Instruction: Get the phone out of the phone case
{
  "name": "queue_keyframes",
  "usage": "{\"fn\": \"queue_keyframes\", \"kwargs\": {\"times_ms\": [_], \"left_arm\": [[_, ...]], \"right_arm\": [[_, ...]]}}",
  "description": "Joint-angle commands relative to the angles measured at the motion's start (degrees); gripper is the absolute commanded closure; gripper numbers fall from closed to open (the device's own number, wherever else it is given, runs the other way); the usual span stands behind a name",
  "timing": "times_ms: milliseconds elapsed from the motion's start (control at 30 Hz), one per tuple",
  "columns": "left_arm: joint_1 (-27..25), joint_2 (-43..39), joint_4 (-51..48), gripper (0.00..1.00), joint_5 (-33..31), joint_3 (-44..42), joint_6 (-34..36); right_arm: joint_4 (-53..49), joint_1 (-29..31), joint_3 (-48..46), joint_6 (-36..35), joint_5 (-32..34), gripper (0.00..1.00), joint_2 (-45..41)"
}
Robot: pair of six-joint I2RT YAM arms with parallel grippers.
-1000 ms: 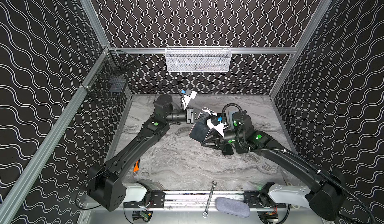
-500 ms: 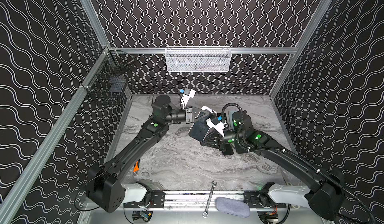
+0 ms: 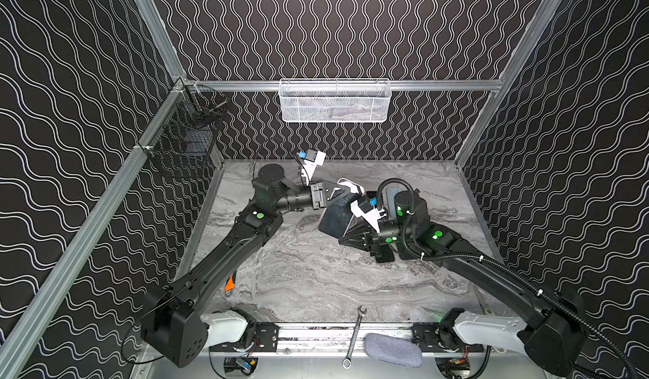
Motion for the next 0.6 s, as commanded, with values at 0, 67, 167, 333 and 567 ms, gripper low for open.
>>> {"fn": "queue_keyframes", "kwargs": {"times_ms": [0,67,167,333,567], "left_arm": [[-0.17,-0.59,2.23,1.00,-1.83,-0.55,-2.72],[-0.42,-1.24,2.67,1.00,-2.17,-1.22,-3.71],[-0.80,-1.92,3.51,1.00,-2.15,-2.02,-4.97],[-0.92,-2.77,4.81,1.00,-1.88,-2.88,-6.67],[-0.95,-2.89,5.46,1.00,-2.16,-3.59,-7.15]], "right_arm": [[5.36,0.03,0.42,-2.43,3.42,0.95,0.35],[6.43,0.03,0.26,-2.05,3.84,0.96,0.82],[8.19,-0.05,-0.57,-1.59,5.74,0.96,1.02],[11.74,-0.72,-3.30,0.05,9.95,0.95,0.71],[16.26,-2.61,-6.33,3.63,9.63,0.92,-0.78]]}}
